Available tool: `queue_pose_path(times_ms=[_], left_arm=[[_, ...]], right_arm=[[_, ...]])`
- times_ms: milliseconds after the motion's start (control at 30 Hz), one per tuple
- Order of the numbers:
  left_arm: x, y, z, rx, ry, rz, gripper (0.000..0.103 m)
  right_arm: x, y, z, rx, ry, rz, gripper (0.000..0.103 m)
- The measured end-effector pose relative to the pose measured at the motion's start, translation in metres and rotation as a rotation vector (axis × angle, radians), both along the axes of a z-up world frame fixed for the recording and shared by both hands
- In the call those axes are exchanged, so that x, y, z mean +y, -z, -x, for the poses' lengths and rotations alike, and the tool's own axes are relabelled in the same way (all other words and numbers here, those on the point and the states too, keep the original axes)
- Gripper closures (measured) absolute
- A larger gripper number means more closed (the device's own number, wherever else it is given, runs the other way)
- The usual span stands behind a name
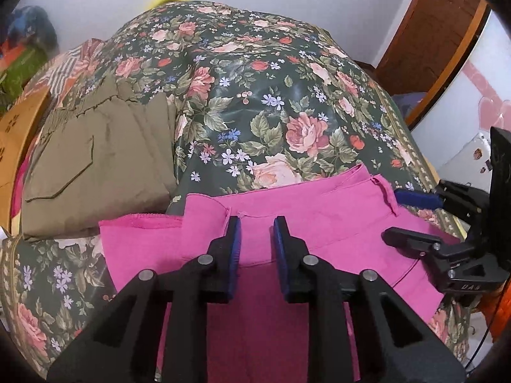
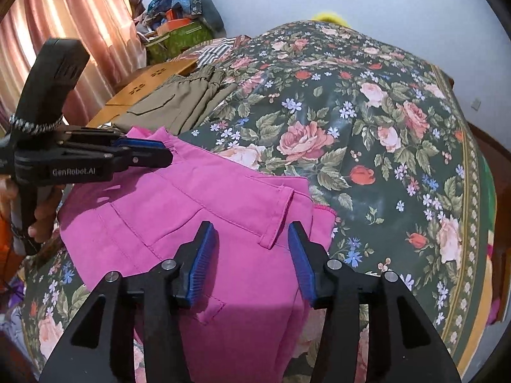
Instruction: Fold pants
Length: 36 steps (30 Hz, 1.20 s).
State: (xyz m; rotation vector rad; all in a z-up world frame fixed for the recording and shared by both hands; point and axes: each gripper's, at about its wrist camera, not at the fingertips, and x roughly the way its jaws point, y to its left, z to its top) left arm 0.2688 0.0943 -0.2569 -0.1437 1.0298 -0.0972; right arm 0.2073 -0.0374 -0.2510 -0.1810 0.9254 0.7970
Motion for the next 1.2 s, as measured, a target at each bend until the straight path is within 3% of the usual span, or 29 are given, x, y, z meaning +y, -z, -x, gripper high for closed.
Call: queue_pose_path(times_ms=[67,200,433,467,600,733,900,1100,1200], left_arm=[[0.004,0.002,0.000,0.001,-0.011,-0.009,0.081],[0.013,0.005,0.000,0.009,-0.025,0.030,0.083],[0.011,-0.008,0.010,-0.007,-0.030,0.011,0.082],[0.010,-0.012,0.013,-0.015,-0.030,0.006,0.081],[0.008,-0.033,0.031,-0.083,-0.034,-0.051,0.047],[0.009,-0.051,0.051,-0.126,-0.028,-0.071,0.043],[0.017,-0.056,0.071,-0.136,-0.044,-0.038,0.024],[0.025,-0.035,0.086,-0.071,-0.063,-0.013,0.021],[0.032,-0.019,0.089,-0.026,-0.084,0.037,0.021]], right_arm=[[-0.003,0.003,-0.002,-0.008,0.033,0.023,0.041],[-0.012,0.009,-0.008,0.052,0.050,-0.021,0.041],[-0.009,0.003,-0.006,0.031,0.061,0.014,0.041],[-0.009,0.002,-0.006,0.028,0.063,0.021,0.041],[-0.013,-0.009,-0.002,0.002,0.085,0.037,0.041],[-0.020,-0.025,0.004,-0.014,0.107,0.023,0.041],[-0.025,-0.040,0.014,-0.007,0.124,0.020,0.039],[-0.027,-0.041,0.023,0.009,0.135,0.028,0.039],[-0.029,-0.036,0.023,0.018,0.147,0.031,0.039]])
